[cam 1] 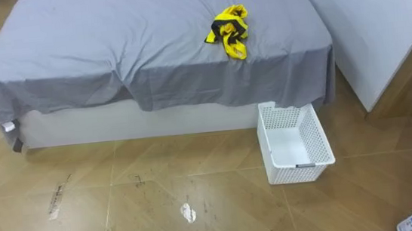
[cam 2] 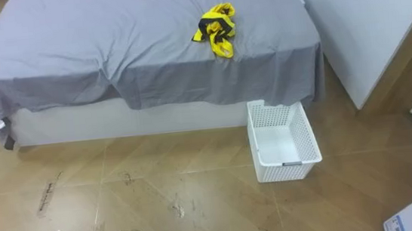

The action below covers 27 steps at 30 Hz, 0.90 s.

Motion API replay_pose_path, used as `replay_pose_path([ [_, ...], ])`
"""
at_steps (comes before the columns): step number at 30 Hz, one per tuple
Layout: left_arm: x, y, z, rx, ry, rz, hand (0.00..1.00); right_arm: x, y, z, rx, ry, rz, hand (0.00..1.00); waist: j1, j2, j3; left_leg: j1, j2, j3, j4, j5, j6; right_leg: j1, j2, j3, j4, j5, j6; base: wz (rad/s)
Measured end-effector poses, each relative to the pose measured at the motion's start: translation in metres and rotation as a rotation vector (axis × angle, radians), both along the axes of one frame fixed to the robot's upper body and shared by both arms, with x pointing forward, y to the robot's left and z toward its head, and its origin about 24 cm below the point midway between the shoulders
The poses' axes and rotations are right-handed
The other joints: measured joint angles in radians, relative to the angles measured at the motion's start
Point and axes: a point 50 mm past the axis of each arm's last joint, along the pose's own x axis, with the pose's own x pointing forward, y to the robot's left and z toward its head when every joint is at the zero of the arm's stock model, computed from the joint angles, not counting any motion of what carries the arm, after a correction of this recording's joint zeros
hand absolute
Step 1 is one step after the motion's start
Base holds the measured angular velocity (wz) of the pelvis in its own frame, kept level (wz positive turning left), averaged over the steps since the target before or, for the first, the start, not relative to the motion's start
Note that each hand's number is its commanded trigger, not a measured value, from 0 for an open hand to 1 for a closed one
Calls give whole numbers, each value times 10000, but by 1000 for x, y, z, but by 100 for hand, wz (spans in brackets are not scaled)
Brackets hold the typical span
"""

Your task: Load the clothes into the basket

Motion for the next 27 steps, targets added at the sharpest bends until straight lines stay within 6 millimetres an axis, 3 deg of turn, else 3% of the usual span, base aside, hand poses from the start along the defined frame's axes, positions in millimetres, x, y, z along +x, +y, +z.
replay_pose_path([
  [18,-4,-1,-1,-416,37,644,0,-3,0,0,127,-4,-315,0,-29,13,-2,-6,-5,-5,18,-58,30,18,-5,-106,8,0,0,0],
  [22,-6,-1,-2,-606,47,1002,0,-4,0,-1,157,63,-373,0,-29,23,42,-54,14,-11,163,-106,28,4,3,-116,9,-1,1,0],
  [25,-10,1,-2,-669,93,1321,0,-3,0,-1,203,76,-450,0,-17,74,22,-371,164,-6,853,-462,-10,-41,107,-172,87,-29,-29,0],
  [27,-12,4,-2,-869,14,1976,0,-2,0,-1,221,134,-419,0,9,86,31,-765,354,3,1873,-987,-80,-267,221,-164,550,-383,-116,-2],
])
